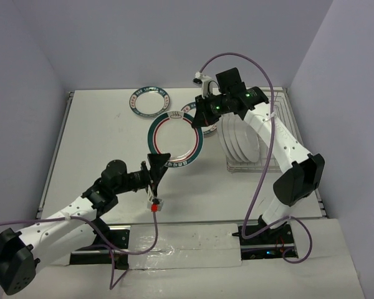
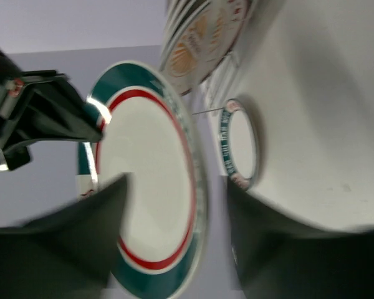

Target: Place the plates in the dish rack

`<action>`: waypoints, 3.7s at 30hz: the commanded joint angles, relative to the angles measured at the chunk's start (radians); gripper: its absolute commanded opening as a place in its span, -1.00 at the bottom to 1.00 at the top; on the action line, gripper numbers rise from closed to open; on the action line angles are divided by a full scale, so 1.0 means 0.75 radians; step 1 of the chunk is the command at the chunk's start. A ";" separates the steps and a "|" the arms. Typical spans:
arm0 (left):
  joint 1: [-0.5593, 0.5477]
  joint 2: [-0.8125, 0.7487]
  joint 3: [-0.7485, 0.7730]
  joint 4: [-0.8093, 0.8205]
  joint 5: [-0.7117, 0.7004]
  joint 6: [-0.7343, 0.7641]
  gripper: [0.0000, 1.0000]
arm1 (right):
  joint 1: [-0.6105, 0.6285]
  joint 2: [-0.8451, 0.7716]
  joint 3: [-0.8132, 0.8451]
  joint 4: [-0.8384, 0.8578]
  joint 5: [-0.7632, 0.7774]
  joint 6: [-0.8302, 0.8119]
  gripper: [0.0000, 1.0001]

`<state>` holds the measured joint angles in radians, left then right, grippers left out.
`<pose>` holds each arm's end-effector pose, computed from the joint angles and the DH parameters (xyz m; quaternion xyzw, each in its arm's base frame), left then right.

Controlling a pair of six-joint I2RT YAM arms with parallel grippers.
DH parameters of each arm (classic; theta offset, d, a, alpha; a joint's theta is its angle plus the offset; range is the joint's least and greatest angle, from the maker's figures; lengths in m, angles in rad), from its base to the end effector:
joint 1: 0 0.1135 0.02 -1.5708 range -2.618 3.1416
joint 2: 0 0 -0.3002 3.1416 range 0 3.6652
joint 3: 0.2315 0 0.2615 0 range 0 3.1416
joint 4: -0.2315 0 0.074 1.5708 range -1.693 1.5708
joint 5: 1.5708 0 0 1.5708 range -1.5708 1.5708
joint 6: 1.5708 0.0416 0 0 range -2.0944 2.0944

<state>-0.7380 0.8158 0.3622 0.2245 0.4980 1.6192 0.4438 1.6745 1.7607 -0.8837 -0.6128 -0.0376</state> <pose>0.1176 -0.1338 0.2494 0.7601 0.1486 0.0824 0.6273 0.3284 0.1826 0.4165 -0.3210 0.8305 0.3461 0.2958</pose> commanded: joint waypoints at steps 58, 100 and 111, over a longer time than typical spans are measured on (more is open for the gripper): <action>0.293 0.851 1.352 -0.790 -0.989 -2.222 0.98 | 0.022 -0.568 -0.681 0.338 2.161 -0.263 -1.00; 0.354 0.900 1.329 -0.723 -0.769 -2.396 0.99 | 0.040 -0.449 -0.621 0.031 1.836 -0.062 -0.13; 0.372 1.066 1.215 -0.512 -0.311 -2.760 0.89 | -0.007 -0.533 -0.439 0.037 1.511 -0.032 0.29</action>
<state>-0.4599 1.5795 1.2999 -0.2623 0.1257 -0.3367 0.4530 1.3163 1.3769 -0.8684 0.5758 -0.0860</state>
